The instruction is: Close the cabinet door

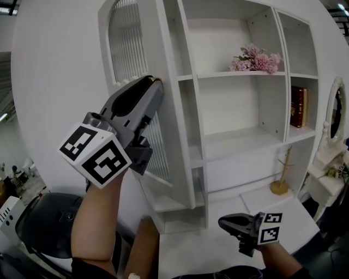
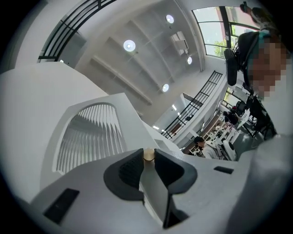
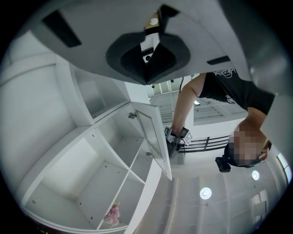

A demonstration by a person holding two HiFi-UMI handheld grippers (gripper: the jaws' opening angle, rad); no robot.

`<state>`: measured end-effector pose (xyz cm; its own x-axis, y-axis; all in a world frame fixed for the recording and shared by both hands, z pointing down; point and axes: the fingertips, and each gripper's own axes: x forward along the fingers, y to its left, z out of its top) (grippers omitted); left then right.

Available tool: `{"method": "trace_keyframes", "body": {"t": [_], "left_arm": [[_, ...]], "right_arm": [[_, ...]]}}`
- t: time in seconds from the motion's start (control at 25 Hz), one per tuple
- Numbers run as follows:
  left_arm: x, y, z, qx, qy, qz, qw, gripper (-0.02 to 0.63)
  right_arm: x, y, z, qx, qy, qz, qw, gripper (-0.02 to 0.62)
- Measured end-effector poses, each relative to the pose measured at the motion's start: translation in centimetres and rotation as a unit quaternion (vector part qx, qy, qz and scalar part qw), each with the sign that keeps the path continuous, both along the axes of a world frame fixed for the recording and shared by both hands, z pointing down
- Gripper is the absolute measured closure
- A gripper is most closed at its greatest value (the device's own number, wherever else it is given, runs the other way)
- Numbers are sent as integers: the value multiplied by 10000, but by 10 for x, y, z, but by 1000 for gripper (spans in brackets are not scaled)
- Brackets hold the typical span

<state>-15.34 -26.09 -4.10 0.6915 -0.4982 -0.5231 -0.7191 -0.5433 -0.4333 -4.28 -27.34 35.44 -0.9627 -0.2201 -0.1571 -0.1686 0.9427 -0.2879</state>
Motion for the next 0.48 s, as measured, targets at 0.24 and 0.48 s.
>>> {"method": "trace_keyframes", "body": {"t": [0.24, 0.48], "left_arm": [[21, -27, -1, 87, -121, -397, 9991, 531], [35, -49, -1, 107, -104, -687, 9975, 531]], "right_arm": [[25, -15, -2, -25, -83, 54, 9999, 595], [48, -27, -2, -33, -148, 154, 9998, 595]]}}
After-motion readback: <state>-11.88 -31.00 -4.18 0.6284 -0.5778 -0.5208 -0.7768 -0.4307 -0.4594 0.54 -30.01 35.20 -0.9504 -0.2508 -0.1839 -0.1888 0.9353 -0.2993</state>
